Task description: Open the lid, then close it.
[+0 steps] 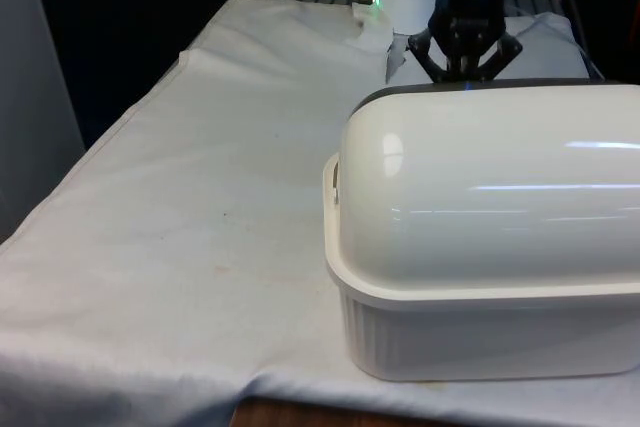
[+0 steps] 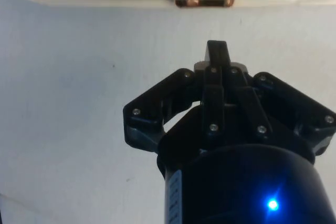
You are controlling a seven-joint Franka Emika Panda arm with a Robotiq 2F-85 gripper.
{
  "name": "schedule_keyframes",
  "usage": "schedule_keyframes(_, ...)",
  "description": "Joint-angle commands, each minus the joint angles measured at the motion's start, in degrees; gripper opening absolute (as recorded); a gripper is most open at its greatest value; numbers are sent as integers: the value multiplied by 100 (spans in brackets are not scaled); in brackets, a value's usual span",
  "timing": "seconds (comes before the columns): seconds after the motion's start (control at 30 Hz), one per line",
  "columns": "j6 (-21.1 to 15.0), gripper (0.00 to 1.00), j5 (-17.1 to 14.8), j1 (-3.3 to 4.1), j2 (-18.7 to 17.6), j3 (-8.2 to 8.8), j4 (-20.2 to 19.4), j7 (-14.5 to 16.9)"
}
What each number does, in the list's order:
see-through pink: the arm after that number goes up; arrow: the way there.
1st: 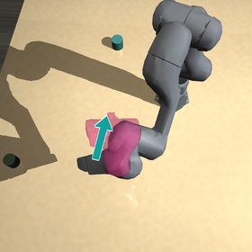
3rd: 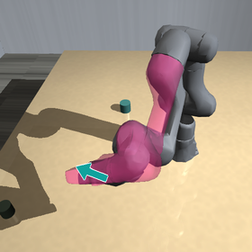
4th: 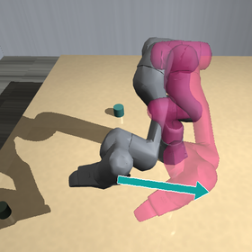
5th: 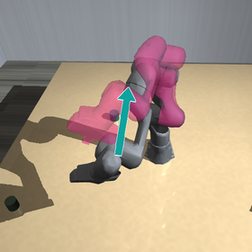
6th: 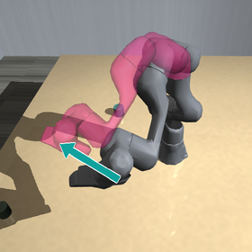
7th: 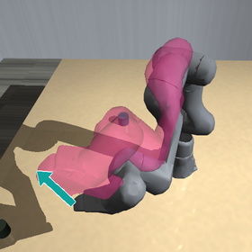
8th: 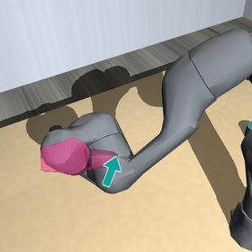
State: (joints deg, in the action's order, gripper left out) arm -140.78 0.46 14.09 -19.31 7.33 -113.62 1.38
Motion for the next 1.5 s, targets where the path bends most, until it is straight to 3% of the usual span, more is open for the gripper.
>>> schedule_keyframes(0.0,-74,0,-34,-11,-40,-17,23,11)
schedule_keyframes(0.4,-378,0,-57,-23,-229,-34,80,52)
schedule_keyframes(1.13,-338,0,-6,6,-281,-115,206,-11)
schedule_keyframes(1.43,-476,0,-34,-6,-407,-132,309,0)
schedule_keyframes(1.47,-361,0,-6,0,-361,-115,286,-11)
